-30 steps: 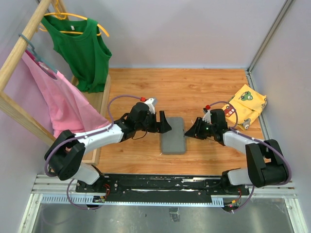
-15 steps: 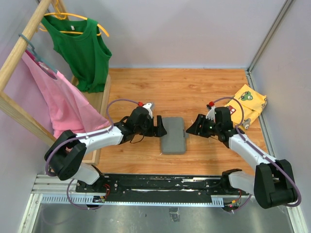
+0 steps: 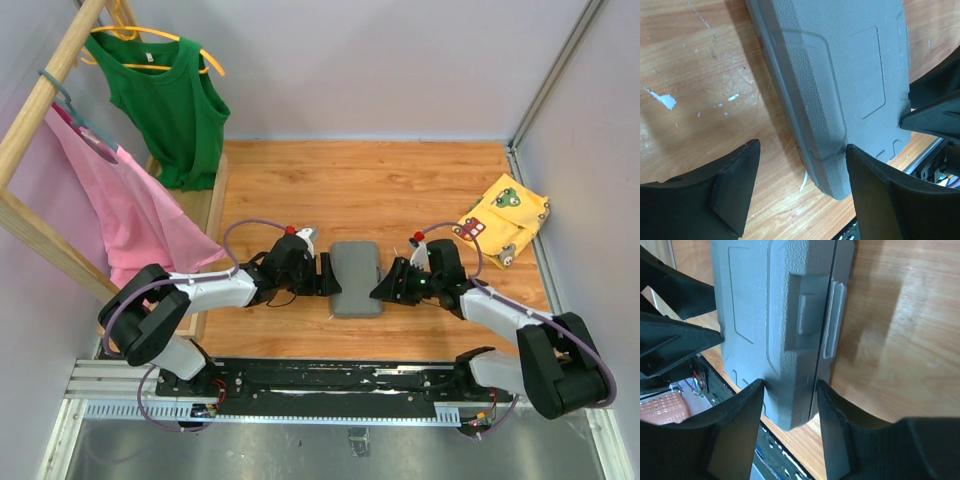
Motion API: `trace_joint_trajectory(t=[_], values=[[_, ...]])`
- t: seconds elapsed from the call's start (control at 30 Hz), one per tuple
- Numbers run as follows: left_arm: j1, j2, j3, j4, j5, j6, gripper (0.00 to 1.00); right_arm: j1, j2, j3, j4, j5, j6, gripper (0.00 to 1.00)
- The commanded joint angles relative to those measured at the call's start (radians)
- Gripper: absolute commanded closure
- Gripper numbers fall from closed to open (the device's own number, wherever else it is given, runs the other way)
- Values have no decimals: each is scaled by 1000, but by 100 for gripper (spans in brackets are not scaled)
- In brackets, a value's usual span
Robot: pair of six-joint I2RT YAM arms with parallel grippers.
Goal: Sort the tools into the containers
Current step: Move the storage box to the center of the board.
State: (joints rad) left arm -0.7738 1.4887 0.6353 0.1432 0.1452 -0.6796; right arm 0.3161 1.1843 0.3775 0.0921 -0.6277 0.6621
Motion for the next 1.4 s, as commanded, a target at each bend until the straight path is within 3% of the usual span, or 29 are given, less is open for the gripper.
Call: trace_joint_trajectory(t=[0.0,0.13,0.27,0.47,0.67,0.87,1.03,1.37], values=[[-7,17,7,54,-2,-9,31,57,85,-3,171,16,82,56],[-6,24,24,31,-45,-7,39,72,175,34,254,35,112,67],[7,31,36,8,-79,-2,41,92,265,92,285,57,106,70],[29,20,57,-54,-138,24,40,94,291,143,236,76,67,54],[33,-20,91,-133,-237,74,25,93,183,172,51,171,-34,44],[36,-8,120,-130,-254,97,22,71,184,211,23,209,-68,40],[81,1,65,-9,-177,74,22,69,245,246,67,208,-78,34],[105,53,11,73,-127,73,31,69,342,284,137,155,-73,38]])
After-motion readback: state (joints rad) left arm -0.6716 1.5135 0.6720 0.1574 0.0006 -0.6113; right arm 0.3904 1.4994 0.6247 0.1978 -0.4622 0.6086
